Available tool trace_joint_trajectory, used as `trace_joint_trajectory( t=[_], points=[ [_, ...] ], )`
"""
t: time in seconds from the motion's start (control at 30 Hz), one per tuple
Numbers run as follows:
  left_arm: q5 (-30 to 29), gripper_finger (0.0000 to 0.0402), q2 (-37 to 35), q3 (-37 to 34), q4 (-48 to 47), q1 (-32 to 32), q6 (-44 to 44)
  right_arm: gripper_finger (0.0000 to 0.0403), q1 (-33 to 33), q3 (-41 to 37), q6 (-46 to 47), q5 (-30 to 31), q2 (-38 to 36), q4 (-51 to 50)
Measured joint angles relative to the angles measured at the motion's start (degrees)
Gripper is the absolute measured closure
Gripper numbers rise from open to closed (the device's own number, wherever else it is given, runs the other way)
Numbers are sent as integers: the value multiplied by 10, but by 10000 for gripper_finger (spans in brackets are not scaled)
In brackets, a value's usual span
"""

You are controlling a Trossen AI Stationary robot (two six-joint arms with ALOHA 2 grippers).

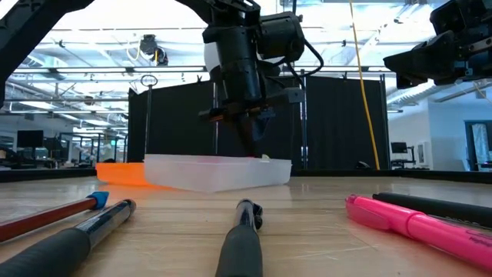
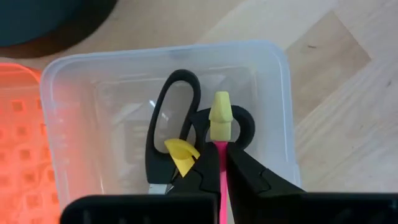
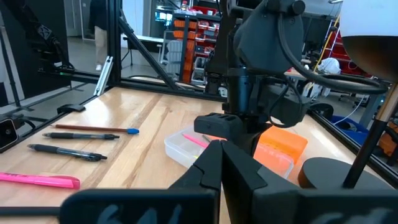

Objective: Pick & place school supplies into a supply box
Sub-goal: Put the pink pencil into the orange supply box, then adjust the supply box into its original position

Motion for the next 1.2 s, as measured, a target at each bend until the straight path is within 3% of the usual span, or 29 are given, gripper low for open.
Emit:
trace_joint_trajectory(
  t=[0.47, 0.73, 0.87, 1.0, 1.2],
  points=[
    [-7, 338, 0, 0, 0, 0, -4, 403, 0, 0, 0, 0, 0, 0],
    [-9, 336, -37, 21, -44, -7, 102, 403, 0, 0, 0, 0, 0, -5],
    [-83, 347, -92, 19, -125, -32, 134, 403, 0, 0, 1, 0, 0, -11],
    [-169, 393, -143, -3, -239, -53, 77, 403, 0, 0, 12, -1, 0, -13],
    [-186, 397, -216, -129, -262, -64, 12, 403, 0, 0, 31, -1, 0, -17]
  ],
)
